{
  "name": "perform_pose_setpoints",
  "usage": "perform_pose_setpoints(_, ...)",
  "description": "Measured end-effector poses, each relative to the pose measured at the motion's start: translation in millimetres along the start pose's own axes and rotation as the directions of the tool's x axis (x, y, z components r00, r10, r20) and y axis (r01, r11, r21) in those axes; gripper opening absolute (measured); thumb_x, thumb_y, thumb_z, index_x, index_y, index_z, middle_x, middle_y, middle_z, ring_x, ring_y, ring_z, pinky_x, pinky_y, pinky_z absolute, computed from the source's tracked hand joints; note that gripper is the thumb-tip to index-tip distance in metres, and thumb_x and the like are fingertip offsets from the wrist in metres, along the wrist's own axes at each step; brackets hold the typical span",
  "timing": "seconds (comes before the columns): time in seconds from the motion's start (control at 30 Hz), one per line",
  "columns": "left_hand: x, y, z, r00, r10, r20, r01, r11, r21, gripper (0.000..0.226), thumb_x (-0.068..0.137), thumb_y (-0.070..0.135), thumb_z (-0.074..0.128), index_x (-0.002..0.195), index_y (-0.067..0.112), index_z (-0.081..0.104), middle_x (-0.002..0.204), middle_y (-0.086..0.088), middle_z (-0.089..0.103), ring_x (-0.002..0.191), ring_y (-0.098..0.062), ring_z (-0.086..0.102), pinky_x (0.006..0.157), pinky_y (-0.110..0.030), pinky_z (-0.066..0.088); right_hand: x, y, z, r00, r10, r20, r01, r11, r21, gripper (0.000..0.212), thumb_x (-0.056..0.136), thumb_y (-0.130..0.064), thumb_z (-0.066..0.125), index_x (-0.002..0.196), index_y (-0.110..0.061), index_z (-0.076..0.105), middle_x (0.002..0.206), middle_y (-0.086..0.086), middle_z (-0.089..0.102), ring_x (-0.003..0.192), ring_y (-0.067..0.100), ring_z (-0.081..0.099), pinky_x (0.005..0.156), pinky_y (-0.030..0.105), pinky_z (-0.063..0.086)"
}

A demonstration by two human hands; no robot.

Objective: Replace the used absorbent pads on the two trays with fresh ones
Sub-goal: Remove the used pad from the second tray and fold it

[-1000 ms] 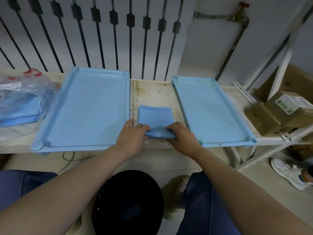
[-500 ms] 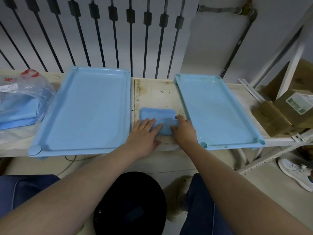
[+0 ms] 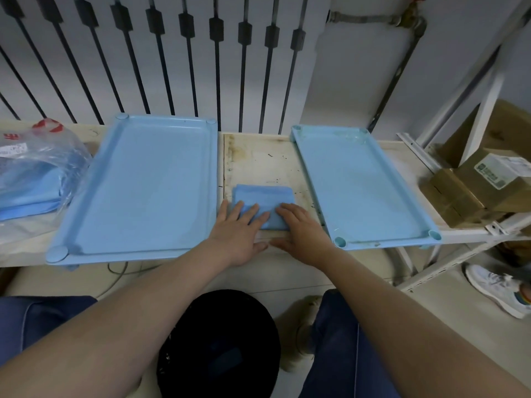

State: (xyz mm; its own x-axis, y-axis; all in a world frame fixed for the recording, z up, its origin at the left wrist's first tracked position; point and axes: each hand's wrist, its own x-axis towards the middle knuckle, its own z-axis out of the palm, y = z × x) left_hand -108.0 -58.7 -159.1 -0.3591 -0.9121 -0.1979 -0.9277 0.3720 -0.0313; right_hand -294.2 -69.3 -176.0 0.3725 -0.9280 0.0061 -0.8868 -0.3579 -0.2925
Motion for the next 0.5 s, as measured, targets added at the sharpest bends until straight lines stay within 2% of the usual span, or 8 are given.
perform_pose_setpoints(0.07, -5.9, -0.5, -2.1, 1.0, 0.012, -0.025, -0.013, 0.999, -0.031, 0.073, 0.093, 0.056, 0.042, 0.151, 0.034, 0.005, 0.161, 0.004, 0.003, 0.148, -0.026, 0.001, 0.117, -0.052, -0.007, -4.6, 0.5, -6.1, 0.999, -0.012, 0.04, 0.014, 0.999, -0.047, 0.078, 0.081, -0.033, 0.071, 0.145, -0.016, 0.031, 0.152, 0.001, 0.029, 0.141, 0.021, 0.024, 0.115, 0.033, 0.026)
perform_pose_setpoints(0.13, -10.9, -2.2, -2.9, 0.994, 0.034, -0.102, -0.039, 0.998, -0.051, 0.071, 0.09, 0.041, 0.056, 0.149, 0.034, 0.017, 0.158, 0.006, 0.019, 0.145, -0.022, 0.02, 0.118, -0.048, -0.006, -6.3, -4.1, -12.1, 0.999, -0.004, 0.034, 0.006, 0.999, -0.049, 0.068, 0.081, -0.017, 0.069, 0.141, -0.02, 0.037, 0.146, -0.002, 0.036, 0.134, 0.019, 0.033, 0.104, 0.03, 0.037)
perform_pose_setpoints(0.2, -17.2, -4.2, -2.2, 0.977, 0.044, -0.209, -0.059, 0.996, -0.069, 0.061, 0.09, 0.024, 0.056, 0.144, 0.033, 0.03, 0.149, 0.007, 0.038, 0.132, -0.018, 0.041, 0.118, -0.041, -0.004, -8.3, -5.9, -16.4, 1.0, 0.023, 0.013, -0.023, 1.0, 0.001, 0.056, 0.084, -0.014, 0.066, 0.135, -0.021, 0.044, 0.139, -0.004, 0.042, 0.125, 0.018, 0.042, 0.093, 0.028, 0.04)
perform_pose_setpoints(0.27, -20.5, -7.0, -2.2, 0.96, -0.002, -0.28, -0.037, 0.99, -0.133, 0.046, 0.095, 0.02, 0.048, 0.139, 0.029, 0.039, 0.136, 0.006, 0.051, 0.119, -0.016, 0.053, 0.117, -0.037, 0.001, -9.9, -6.4, -21.2, 0.997, 0.077, -0.014, -0.074, 0.99, 0.121, 0.045, 0.088, -0.015, 0.063, 0.131, -0.018, 0.048, 0.134, -0.001, 0.048, 0.119, 0.02, 0.05, 0.09, 0.024, 0.04)
perform_pose_setpoints(0.37, -18.7, -10.7, -4.3, 0.938, -0.114, -0.327, 0.025, 0.964, -0.264, 0.035, 0.1, 0.022, 0.037, 0.135, 0.022, 0.04, 0.127, 0.0, 0.057, 0.116, -0.017, 0.054, 0.114, -0.033, 0.01, -7.8, -9.6, -30.1, 0.969, 0.241, -0.05, -0.212, 0.921, 0.326, 0.04, 0.091, -0.019, 0.059, 0.129, -0.013, 0.047, 0.128, 0.004, 0.054, 0.114, 0.024, 0.054, 0.085, 0.02, 0.036)
perform_pose_setpoints(0.5, -7.6, -12.9, -5.4, 0.927, -0.23, -0.296, 0.093, 0.906, -0.412, 0.048, 0.097, 0.011, 0.04, 0.144, 0.016, 0.028, 0.13, -0.009, 0.051, 0.117, -0.025, 0.049, 0.107, -0.029, 0.022, 3.1, -20.6, -30.1, 0.906, 0.416, -0.075, -0.365, 0.858, 0.361, 0.043, 0.094, -0.025, 0.054, 0.133, -0.009, 0.042, 0.125, 0.014, 0.058, 0.113, 0.031, 0.055, 0.082, 0.026, 0.037)
